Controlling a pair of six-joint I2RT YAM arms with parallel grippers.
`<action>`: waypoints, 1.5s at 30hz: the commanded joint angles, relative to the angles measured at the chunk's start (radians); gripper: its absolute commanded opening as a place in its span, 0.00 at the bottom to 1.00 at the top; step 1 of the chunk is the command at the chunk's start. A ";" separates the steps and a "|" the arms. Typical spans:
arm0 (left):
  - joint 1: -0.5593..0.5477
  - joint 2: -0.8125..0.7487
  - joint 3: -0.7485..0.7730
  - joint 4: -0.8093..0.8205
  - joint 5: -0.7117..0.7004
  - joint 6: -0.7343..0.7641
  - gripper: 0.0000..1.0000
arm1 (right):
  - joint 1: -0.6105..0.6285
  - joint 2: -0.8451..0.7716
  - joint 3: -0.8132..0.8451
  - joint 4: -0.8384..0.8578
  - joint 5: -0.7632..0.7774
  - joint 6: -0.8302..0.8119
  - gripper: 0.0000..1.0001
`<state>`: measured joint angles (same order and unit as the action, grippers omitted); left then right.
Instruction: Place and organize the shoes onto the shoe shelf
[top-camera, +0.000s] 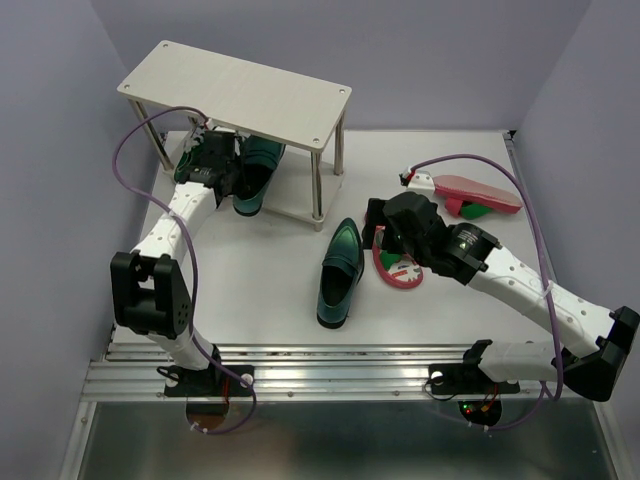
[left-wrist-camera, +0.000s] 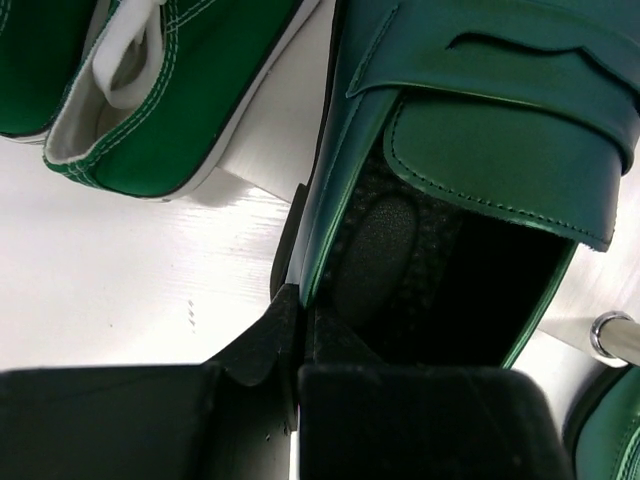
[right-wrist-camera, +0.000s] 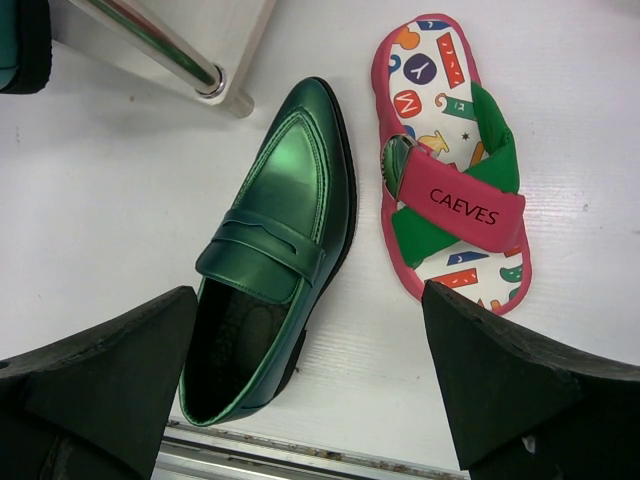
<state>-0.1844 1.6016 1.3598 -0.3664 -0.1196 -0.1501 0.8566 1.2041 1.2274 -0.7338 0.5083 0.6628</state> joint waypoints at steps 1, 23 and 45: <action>0.008 0.014 0.093 0.107 0.000 0.003 0.00 | -0.005 -0.026 -0.005 -0.006 0.016 0.015 1.00; 0.013 -0.110 0.018 0.027 0.029 -0.040 0.57 | -0.005 -0.018 -0.005 -0.004 0.004 0.021 1.00; 0.013 -0.266 -0.260 0.050 -0.025 -0.124 0.00 | -0.005 -0.009 -0.011 0.016 -0.017 0.018 1.00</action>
<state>-0.1688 1.3293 1.1229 -0.3565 -0.1123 -0.2455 0.8566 1.2049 1.2266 -0.7486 0.4892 0.6712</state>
